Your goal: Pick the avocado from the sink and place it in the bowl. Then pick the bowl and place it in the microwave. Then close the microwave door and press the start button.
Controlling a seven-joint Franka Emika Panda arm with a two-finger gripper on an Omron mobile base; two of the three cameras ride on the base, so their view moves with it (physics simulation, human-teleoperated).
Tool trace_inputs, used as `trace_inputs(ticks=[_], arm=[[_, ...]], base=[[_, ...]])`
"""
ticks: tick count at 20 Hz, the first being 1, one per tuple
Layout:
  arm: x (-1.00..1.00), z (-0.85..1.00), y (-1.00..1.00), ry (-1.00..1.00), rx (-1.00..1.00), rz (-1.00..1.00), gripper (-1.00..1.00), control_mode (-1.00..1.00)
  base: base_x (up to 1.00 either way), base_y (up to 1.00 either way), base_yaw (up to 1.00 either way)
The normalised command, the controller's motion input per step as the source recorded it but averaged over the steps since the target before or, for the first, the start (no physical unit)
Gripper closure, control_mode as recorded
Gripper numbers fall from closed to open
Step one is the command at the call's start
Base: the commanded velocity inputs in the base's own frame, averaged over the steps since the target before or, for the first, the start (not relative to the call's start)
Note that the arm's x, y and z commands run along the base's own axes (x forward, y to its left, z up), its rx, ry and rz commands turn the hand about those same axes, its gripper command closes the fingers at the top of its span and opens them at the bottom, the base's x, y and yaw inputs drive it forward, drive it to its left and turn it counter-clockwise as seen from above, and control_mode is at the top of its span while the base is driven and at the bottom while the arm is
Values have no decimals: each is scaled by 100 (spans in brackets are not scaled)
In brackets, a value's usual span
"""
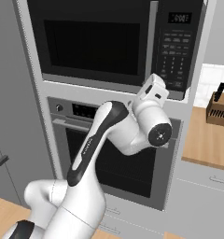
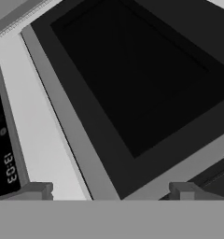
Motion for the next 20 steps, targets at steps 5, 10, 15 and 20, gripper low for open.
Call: trace_inputs(ticks=[5, 10, 15, 20], arm=[[15, -13, -14, 0, 0, 0, -100, -100], [6, -10, -25, 0, 0, 0, -100, -100], [15, -8, -22, 0, 0, 0, -100, -100], [16, -5, -21, 0, 0, 0, -100, -100]], base=[[0, 0, 0], [0, 0, 0], [0, 0, 0], [0, 0, 0]])
